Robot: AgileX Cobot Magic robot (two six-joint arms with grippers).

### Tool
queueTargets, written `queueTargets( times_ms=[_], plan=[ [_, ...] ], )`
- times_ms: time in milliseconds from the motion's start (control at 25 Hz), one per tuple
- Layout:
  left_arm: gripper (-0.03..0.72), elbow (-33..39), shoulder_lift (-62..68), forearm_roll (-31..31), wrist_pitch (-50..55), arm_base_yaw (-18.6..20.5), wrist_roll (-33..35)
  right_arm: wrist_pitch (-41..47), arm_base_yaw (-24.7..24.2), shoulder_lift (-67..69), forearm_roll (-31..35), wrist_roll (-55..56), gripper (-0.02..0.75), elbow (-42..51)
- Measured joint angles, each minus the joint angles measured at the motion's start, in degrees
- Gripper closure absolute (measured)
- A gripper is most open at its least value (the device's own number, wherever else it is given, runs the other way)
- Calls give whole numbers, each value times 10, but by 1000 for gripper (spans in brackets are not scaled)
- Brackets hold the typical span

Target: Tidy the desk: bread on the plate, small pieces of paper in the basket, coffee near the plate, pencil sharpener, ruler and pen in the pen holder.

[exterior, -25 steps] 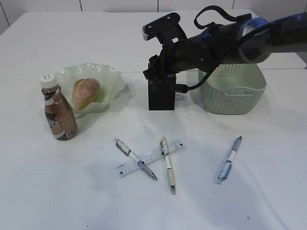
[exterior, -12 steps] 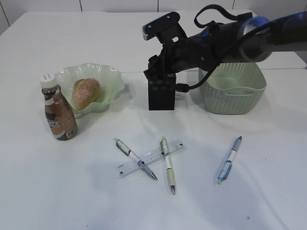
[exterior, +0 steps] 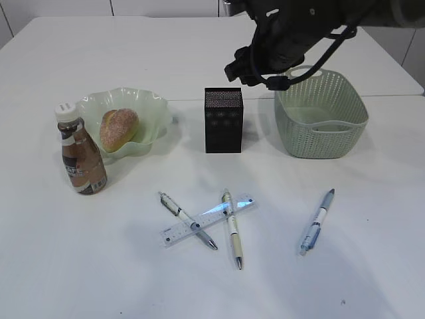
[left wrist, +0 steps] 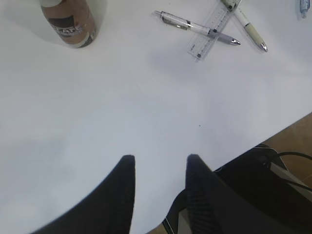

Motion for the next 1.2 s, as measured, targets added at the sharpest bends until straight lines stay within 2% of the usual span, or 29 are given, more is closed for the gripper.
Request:
queueTargets(
  times_ms=[240, 680, 800, 1200],
  plan=[
    [448, 0, 0, 1, -3, 0, 0, 122, 0, -30, 55, -10, 258, 0],
    [448, 0, 0, 1, -10, 0, 0, 316, 0, -51, 178, -164, 258, 0],
    [448, 0, 0, 1, -11, 0, 0, 361, 1, -51, 185, -181, 258, -1],
    [448, 0, 0, 5, -31, 0, 0, 385, 1, -102, 188, -188, 259, -1]
  ],
)
